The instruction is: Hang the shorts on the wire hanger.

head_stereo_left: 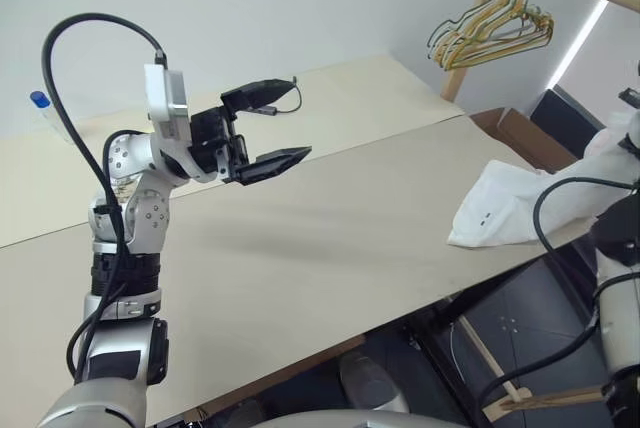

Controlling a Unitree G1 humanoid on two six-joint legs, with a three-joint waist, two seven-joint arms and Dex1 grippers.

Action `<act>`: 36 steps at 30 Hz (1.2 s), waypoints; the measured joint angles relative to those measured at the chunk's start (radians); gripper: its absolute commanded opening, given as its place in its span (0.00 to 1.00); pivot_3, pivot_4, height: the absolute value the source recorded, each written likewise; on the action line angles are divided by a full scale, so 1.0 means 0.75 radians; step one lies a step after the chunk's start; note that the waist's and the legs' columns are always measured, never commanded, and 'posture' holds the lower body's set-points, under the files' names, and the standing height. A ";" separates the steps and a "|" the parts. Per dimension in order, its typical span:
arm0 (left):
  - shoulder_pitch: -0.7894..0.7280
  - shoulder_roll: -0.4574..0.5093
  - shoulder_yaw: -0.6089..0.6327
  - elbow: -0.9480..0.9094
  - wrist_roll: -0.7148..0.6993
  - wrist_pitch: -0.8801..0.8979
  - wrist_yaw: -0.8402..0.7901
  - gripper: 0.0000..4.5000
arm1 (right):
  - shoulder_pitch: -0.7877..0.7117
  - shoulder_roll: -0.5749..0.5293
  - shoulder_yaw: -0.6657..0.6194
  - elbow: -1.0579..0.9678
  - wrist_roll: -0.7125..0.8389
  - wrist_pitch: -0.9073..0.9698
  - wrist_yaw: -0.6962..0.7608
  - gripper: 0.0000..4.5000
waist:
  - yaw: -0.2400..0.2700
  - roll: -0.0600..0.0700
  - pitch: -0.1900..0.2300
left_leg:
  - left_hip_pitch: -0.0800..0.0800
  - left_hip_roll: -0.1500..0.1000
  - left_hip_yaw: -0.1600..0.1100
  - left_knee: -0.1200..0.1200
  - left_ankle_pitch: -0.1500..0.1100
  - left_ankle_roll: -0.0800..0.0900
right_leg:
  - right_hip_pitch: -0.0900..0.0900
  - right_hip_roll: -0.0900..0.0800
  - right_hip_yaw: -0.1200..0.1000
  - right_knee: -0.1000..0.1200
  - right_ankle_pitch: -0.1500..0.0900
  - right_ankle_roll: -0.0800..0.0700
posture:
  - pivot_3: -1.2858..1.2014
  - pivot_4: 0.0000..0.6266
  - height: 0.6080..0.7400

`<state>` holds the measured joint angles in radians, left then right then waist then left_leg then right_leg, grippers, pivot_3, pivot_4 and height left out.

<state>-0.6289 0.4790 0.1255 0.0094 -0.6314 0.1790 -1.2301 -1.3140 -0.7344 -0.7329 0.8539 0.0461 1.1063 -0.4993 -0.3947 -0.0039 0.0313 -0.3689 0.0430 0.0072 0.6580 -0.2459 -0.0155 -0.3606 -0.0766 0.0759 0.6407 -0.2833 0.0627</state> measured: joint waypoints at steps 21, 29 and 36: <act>0.000 -0.017 0.003 0.007 -0.004 -0.002 -0.013 1.00 | 0.213 0.048 0.319 -0.318 -0.083 -0.100 -0.003 0.99 | 0.011 0.001 0.001 | 0.000 0.000 0.000 0.000 0.000 0.000 | 0.000 0.000 0.001 0.000 -0.003 0.005 | 0.40 0.00 1.00; 0.000 0.005 0.015 0.028 -0.002 -0.002 -0.013 1.00 | 0.314 0.041 0.737 -0.653 -0.387 -0.314 -0.030 0.99 | 0.010 0.002 0.002 | 0.001 0.000 -0.002 0.000 0.000 0.000 | 0.000 0.000 0.003 0.001 -0.005 0.009 | 0.41 0.00 1.00; 0.070 0.115 0.091 0.035 0.055 0.003 0.110 1.00 | 0.473 0.096 0.903 -0.930 -0.342 -0.689 0.347 0.99 | 0.014 0.002 0.002 | 0.001 0.000 -0.008 0.000 0.000 0.000 | 0.000 0.001 0.005 0.002 -0.005 0.009 | 0.45 0.00 1.00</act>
<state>-0.5762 0.5649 0.1936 0.0358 -0.5901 0.1812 -1.1475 -0.9593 -0.6623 -0.0558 0.1562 -0.2104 0.5894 -0.2393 -0.3843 -0.0025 0.0331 -0.3679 0.0432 0.0012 0.6582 -0.2460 -0.0154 -0.3607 -0.0760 0.0795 0.6421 -0.2870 0.0698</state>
